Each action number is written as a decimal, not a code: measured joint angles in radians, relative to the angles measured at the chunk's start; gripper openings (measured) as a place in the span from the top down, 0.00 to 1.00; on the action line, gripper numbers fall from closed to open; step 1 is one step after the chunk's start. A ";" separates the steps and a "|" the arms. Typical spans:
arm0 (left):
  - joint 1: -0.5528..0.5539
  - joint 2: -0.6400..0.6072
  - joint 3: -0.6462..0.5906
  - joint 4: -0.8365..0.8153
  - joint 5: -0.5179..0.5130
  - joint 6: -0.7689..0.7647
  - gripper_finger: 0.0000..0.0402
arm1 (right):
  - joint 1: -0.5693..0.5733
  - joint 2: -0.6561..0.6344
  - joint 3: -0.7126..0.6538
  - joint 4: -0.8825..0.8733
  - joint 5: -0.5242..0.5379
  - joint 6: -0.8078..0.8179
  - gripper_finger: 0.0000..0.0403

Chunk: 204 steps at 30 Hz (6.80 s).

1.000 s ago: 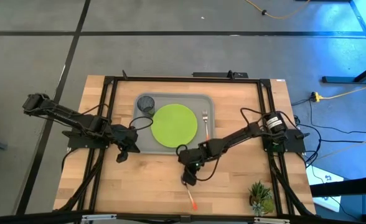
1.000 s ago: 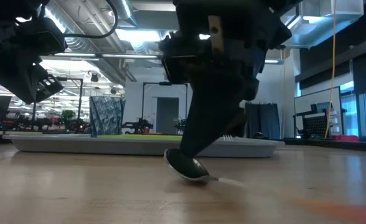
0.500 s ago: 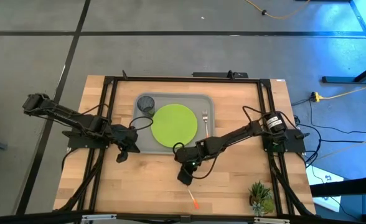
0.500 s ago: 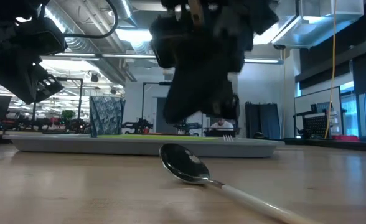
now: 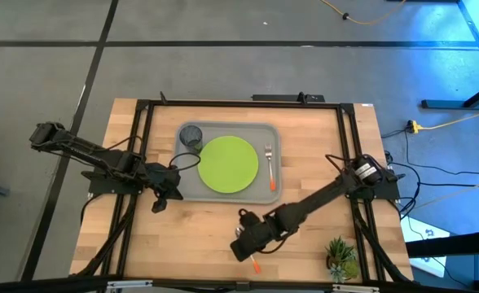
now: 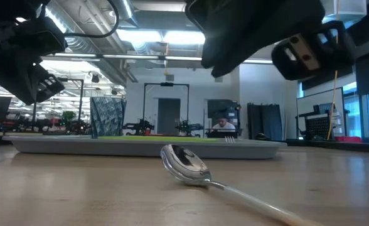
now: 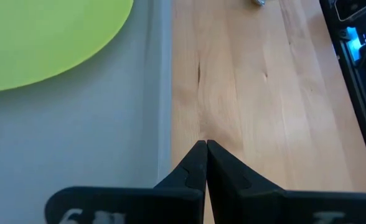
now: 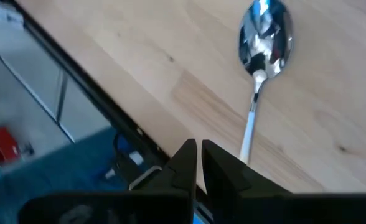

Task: Pick and place plate/cup/fork/spoon on tray
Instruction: Put the orange spoon on the gray tray in between the green plate and the orange fork

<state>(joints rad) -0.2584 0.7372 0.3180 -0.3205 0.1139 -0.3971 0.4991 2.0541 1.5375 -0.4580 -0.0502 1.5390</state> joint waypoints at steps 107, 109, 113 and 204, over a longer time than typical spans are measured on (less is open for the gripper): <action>0.000 0.000 0.000 -0.003 0.018 0.008 1.00 | -0.022 0.179 0.000 0.042 -0.026 -0.188 0.88; 0.000 0.000 0.000 -0.003 0.018 0.008 1.00 | -0.024 0.179 0.000 0.031 -0.025 -0.188 0.89; 0.000 0.000 0.000 -0.003 0.002 0.008 1.00 | -0.030 0.179 0.000 0.018 -0.027 -0.188 0.91; 0.000 0.000 0.000 0.000 -0.009 0.067 1.00 | -0.104 0.161 0.150 -0.267 -0.055 -0.246 0.86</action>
<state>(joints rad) -0.2587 0.7372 0.3180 -0.3207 0.1054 -0.3299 0.3946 2.2147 1.6875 -0.7246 -0.1055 1.2926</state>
